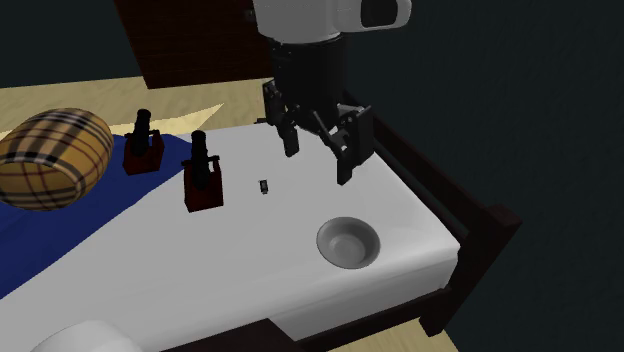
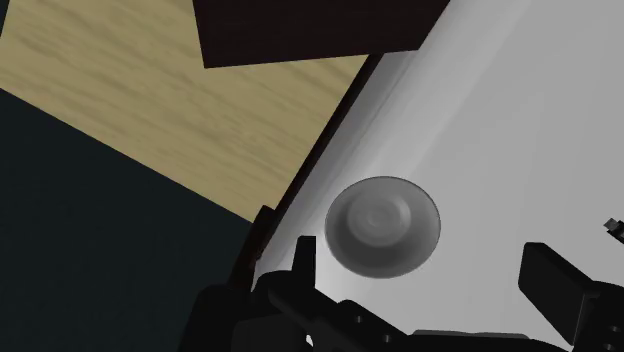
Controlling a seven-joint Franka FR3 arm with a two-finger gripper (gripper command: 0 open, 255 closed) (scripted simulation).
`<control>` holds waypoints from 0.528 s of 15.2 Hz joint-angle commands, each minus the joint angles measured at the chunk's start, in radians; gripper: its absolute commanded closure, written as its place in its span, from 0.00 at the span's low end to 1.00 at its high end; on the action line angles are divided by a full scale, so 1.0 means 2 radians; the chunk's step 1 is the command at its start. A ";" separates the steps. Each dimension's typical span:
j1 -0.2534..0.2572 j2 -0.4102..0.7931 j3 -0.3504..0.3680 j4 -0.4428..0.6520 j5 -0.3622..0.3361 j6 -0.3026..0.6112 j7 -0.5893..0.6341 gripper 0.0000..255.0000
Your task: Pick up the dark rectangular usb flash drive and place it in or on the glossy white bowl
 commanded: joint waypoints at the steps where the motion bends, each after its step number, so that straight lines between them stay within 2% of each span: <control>1: 0.000 0.000 0.000 0.000 0.000 0.000 0.000 0.00; 8: 0.025 0.078 0.037 -0.016 0.020 0.087 0.014 0.00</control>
